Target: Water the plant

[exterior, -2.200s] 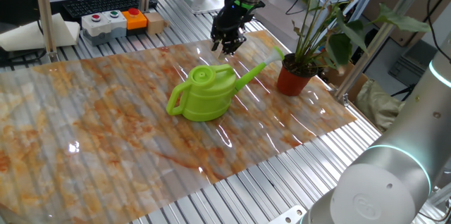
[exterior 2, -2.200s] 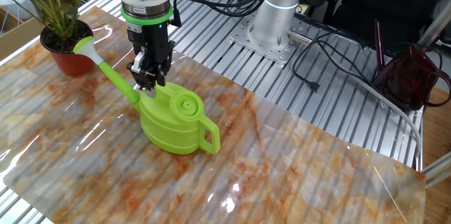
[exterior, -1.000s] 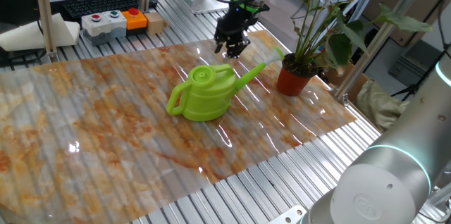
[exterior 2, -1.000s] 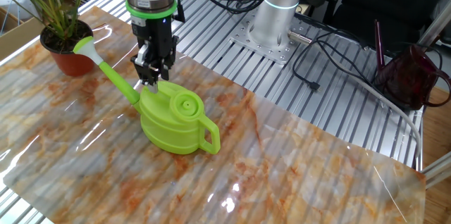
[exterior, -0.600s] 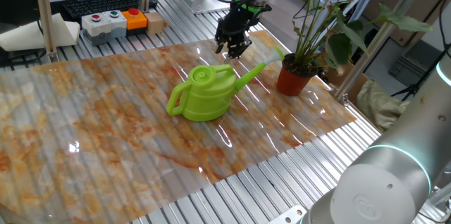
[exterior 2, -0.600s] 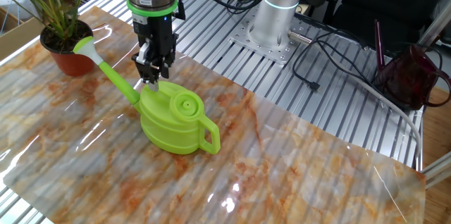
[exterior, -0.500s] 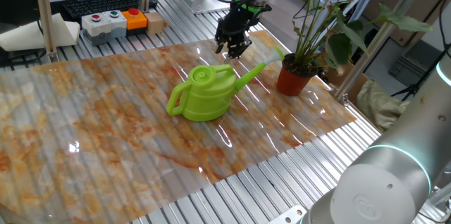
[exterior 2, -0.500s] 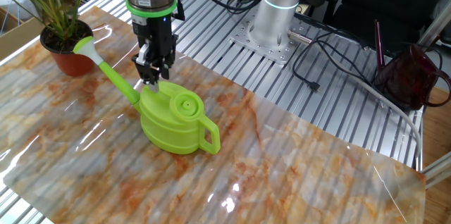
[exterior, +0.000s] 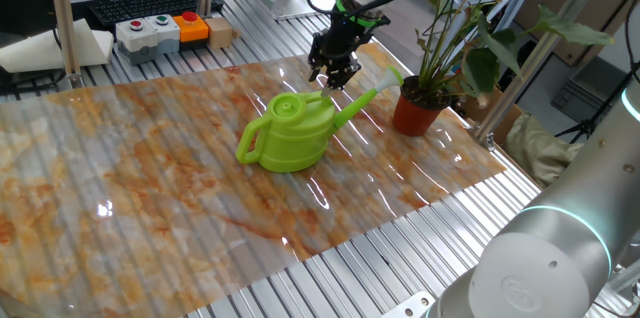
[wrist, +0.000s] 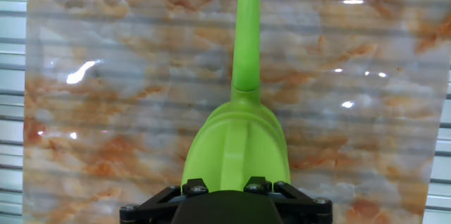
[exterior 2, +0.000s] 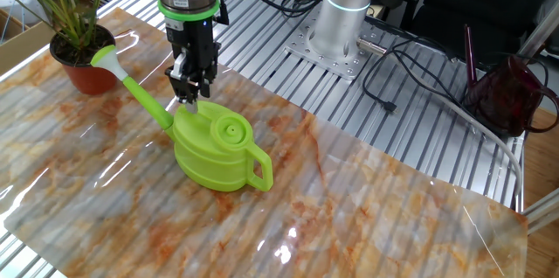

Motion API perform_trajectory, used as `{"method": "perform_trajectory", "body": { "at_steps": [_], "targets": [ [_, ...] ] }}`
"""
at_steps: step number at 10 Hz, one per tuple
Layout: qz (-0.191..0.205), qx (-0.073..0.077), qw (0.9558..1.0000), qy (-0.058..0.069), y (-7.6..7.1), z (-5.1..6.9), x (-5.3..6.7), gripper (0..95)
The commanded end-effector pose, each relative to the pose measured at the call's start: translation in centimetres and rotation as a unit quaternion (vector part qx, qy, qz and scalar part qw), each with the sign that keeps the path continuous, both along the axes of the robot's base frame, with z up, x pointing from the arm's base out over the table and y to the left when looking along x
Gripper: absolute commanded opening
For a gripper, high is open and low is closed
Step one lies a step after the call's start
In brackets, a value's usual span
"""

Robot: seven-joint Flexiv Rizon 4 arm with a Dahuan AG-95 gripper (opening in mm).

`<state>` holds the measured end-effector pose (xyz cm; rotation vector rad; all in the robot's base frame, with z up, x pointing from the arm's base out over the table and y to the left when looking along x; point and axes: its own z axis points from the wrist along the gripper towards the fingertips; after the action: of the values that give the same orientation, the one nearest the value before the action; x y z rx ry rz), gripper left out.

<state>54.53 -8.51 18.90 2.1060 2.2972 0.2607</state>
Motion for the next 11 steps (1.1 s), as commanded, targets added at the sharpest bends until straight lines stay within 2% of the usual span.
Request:
{"method": "perform_trajectory", "body": {
  "at_steps": [1, 6, 11],
  "targets": [
    [-0.001, 0.003, 1.0, 0.0, 0.0, -0.2, 0.0, 38.0],
    [-0.004, 0.004, 1.0, -0.003, -0.2, -1.3, 0.1, 38.0],
    [-0.007, 0.002, 1.0, -0.005, -0.1, -1.9, 0.3, 38.0]
  ]
}}
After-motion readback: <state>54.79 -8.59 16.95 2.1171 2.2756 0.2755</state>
